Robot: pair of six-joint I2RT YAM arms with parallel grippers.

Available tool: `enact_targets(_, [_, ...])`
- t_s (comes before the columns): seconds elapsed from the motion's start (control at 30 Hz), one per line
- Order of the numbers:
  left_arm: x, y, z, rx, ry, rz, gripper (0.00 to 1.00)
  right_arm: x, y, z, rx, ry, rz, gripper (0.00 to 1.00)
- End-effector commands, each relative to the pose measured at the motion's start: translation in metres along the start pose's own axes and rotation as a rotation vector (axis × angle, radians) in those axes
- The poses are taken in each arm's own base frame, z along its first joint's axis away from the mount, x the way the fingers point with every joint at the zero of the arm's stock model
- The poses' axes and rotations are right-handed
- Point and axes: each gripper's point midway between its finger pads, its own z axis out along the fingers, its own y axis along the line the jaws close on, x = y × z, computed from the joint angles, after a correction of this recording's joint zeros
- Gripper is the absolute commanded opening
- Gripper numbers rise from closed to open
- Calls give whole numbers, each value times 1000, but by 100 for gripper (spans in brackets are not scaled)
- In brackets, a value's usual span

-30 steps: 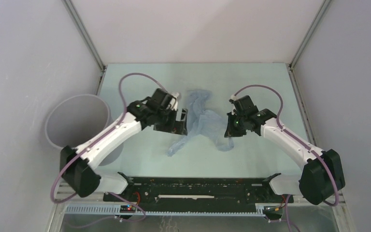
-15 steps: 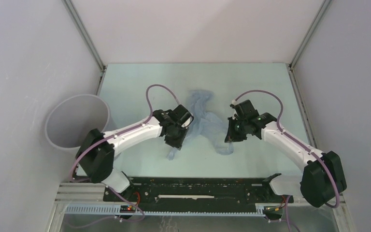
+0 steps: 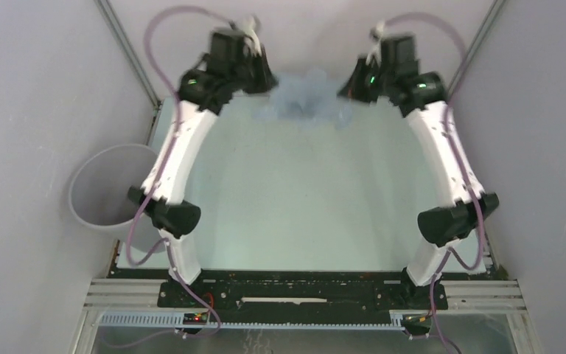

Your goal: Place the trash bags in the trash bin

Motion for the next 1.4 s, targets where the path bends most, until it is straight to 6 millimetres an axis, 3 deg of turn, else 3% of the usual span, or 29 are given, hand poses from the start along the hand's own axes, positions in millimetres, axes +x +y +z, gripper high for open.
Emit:
enact_targets(0.0, [-96,-93,-232,248,-581,201,0,-47,132,-227,-274,-526,-400,0])
enact_targets(0.03, [-91,-84,-228,217,-595,178,0,-36,134,-230,-295,-556,-436,0])
enact_targets(0.07, [-75,-70,-207,187,-595,144,0,-23,124,-213,-293,-560,-430,0])
enact_targets(0.13, [-15,-24,-137,103,-503,25,0,14,81,-157,-241,-477,-341,0])
enact_targets(0.2, [80,24,-59,52,-215,-88,0,74,23,-84,-177,-258,-238,0])
enact_targets(0.23, [140,42,-29,34,-25,-105,0,112,-9,-54,-129,-109,-181,0])
enact_targets(0.27, [195,56,-15,7,146,-123,0,150,-32,-33,-104,35,-141,0])
enact_targets(0.3, [235,67,-10,-30,256,-136,0,187,-55,-17,-55,157,-120,0])
enact_targets(0.33, [264,70,-12,-38,315,-128,0,219,-71,-10,-17,255,-114,0])
enact_targets(0.4, [298,63,-24,-9,346,-80,0,275,-95,-5,32,398,-113,0])
enact_targets(0.47, [301,53,-34,42,317,-88,0,299,-95,-9,13,445,-113,0])
enact_targets(0.53, [288,43,-38,84,267,-107,0,294,-87,-13,-14,419,-120,0])
enact_targets(0.57, [275,37,-40,98,237,-100,0,282,-80,-16,-27,381,-130,0])
enact_targets(0.63, [230,18,-47,136,162,-75,0,242,-62,-26,-42,292,-155,0])
enact_targets(0.67, [197,3,-54,162,112,-58,0,216,-49,-32,-55,247,-165,0])
enact_targets(0.73, [120,-29,-78,212,-19,-14,0,155,-22,-51,-76,153,-180,0])
enact_targets(0.8, [37,-63,-118,264,-185,14,0,88,11,-82,-99,43,-184,0])
enact_targets(0.87, [-37,-98,-176,341,-386,24,0,25,53,-131,-158,-99,-217,0])
enact_targets(0.9, [-64,-112,-206,388,-481,29,0,-2,80,-164,-205,-202,-259,0])
enact_targets(0.93, [-83,-121,-235,421,-574,34,0,-21,101,-196,-244,-304,-303,0])
enact_targets(1.0, [-97,-118,-267,396,-705,46,0,-38,131,-245,-302,-473,-376,0])
enact_targets(1.03, [-91,-106,-266,332,-734,36,0,-39,136,-254,-317,-519,-397,0])
enact_targets(1.1, [-60,-62,-229,170,-729,-53,0,-22,123,-227,-303,-503,-399,1])
enact_targets(1.13, [-33,-33,-198,81,-673,-109,0,-7,105,-204,-270,-469,-369,0])
enact_targets(1.2, [54,26,-113,-67,-422,-158,0,40,48,-136,-163,-332,-296,0])
enact_targets(1.23, [105,50,-76,-103,-257,-194,0,91,2,-87,-82,-168,-248,0])
enact_targets(1.27, [158,68,-46,-113,-86,-207,0,134,-30,-59,-34,-29,-203,0])
enact_targets(1.33, [245,87,-22,-131,192,-206,0,224,-81,-26,54,261,-119,0])
enact_targets(1.37, [270,87,-23,-126,256,-187,0,263,-98,-20,88,367,-100,0])
